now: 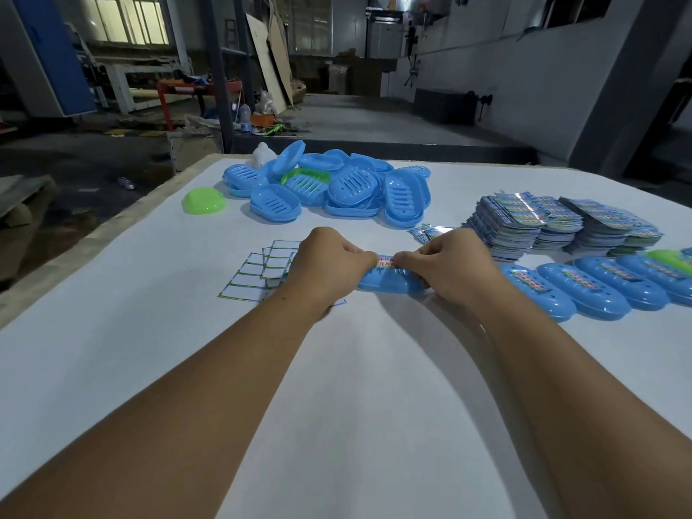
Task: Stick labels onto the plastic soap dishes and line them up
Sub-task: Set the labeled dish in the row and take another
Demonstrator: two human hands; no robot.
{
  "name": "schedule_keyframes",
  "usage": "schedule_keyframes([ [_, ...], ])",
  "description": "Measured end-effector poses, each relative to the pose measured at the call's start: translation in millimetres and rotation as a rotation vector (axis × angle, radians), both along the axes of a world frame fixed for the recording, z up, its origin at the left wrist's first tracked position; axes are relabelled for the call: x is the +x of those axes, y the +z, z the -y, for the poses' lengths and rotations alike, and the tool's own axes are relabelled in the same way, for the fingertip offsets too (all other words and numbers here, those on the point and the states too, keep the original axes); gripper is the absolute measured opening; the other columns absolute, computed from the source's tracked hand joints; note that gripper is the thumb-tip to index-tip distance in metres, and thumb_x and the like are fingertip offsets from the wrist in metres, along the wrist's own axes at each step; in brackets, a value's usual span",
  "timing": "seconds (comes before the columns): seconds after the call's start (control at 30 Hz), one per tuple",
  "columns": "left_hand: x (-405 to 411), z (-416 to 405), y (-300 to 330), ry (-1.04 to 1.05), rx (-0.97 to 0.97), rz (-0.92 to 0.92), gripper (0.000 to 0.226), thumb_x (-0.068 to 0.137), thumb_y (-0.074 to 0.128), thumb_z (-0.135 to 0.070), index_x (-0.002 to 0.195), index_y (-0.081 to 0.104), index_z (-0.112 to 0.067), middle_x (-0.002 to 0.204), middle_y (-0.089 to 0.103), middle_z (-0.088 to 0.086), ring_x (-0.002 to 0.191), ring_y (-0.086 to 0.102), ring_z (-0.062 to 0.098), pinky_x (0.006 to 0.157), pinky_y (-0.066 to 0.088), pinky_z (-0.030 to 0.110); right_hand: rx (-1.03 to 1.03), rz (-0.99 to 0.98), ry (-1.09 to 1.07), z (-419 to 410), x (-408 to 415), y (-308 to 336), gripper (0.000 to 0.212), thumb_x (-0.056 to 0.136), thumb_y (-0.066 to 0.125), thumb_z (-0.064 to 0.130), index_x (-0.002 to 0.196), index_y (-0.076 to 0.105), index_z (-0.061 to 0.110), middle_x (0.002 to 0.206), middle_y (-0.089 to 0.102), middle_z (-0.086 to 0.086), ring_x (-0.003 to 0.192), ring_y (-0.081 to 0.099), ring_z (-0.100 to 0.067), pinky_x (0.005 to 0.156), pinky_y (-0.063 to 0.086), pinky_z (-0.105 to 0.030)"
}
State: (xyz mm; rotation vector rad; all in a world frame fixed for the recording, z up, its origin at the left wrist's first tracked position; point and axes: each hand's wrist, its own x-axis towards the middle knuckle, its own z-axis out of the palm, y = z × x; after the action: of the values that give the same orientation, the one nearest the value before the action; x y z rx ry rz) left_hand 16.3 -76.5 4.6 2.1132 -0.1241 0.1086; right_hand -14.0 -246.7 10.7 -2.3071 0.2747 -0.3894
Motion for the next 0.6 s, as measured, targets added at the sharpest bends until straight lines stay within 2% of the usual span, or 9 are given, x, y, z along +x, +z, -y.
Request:
schedule_keyframes([
  [0.07, -0.3, -0.3, -0.8, -0.006, 0.021, 0.012, 0.027, 0.076, 0.075, -0.033, 0.075, 0.076, -0.006, 0.057, 0.055, 0.006, 0.053, 0.042, 0.020, 0.048, 0.052, 0.039, -0.019, -0.003, -0.006, -0.7, 0.2, -0.4, 0.039, 0.077, 0.080, 0.040, 0.063, 0.073, 0.005, 0.053, 0.058, -0.007, 0.040, 0.034, -0.010, 0.052, 0.035, -0.028],
  [0.13, -0.8, -0.4, -0.8, 0.002, 0.036, 0.019, 0.024, 0.076, 0.075, -0.033, 0.072, 0.077, -0.009, 0.057, 0.059, 0.005, 0.052, 0.045, 0.021, 0.046, 0.054, 0.040, -0.041, -0.002, -0.010, -1.5, 0.7, -0.5, 0.038, 0.077, 0.080, 0.040, 0.061, 0.073, 0.006, 0.054, 0.057, -0.007, 0.043, 0.035, -0.011, 0.052, 0.034, -0.029],
  [0.23, -1.1, 0.3, 0.0, 0.017, 0.055, 0.030, 0.022, 0.075, 0.076, -0.034, 0.065, 0.077, -0.015, 0.055, 0.064, 0.003, 0.049, 0.052, 0.021, 0.044, 0.052, 0.032, -0.067, -0.009, -0.015, -2.1, 1.0, 0.4, 0.037, 0.077, 0.080, 0.040, 0.057, 0.072, 0.009, 0.055, 0.058, -0.009, 0.047, 0.039, -0.013, 0.050, 0.034, -0.028],
  [0.37, 0.1, 2.0, -0.9, 0.023, 0.096, 0.057, 0.025, 0.076, 0.074, -0.034, 0.065, 0.075, -0.012, 0.055, 0.063, 0.010, 0.047, 0.048, 0.020, 0.049, 0.055, 0.040, -0.091, -0.004, -0.021, -2.5, 0.7, 0.3, 0.035, 0.077, 0.080, 0.039, 0.055, 0.071, 0.012, 0.065, 0.066, -0.016, 0.048, 0.041, -0.014, 0.049, 0.035, -0.028],
  [0.47, 0.8, 2.9, -1.5, 0.033, 0.128, 0.076, 0.028, 0.077, 0.074, -0.035, 0.062, 0.073, -0.011, 0.045, 0.052, 0.001, 0.045, 0.044, 0.020, 0.049, 0.055, 0.039, -0.095, -0.001, -0.023, -3.4, 0.9, 0.1, 0.033, 0.076, 0.080, 0.039, 0.058, 0.073, 0.012, 0.067, 0.068, -0.016, 0.050, 0.043, -0.015, 0.051, 0.036, -0.029],
  [0.6, 1.3, 2.2, -2.3, 0.042, 0.136, 0.085, 0.029, 0.077, 0.075, -0.037, 0.060, 0.073, -0.013, 0.043, 0.055, -0.003, 0.044, 0.049, 0.019, 0.053, 0.056, 0.036, -0.108, -0.005, -0.022, -4.0, 1.1, 0.9, 0.032, 0.077, 0.080, 0.039, 0.055, 0.072, 0.016, 0.060, 0.066, -0.010, 0.048, 0.044, -0.012, 0.048, 0.036, -0.027],
])
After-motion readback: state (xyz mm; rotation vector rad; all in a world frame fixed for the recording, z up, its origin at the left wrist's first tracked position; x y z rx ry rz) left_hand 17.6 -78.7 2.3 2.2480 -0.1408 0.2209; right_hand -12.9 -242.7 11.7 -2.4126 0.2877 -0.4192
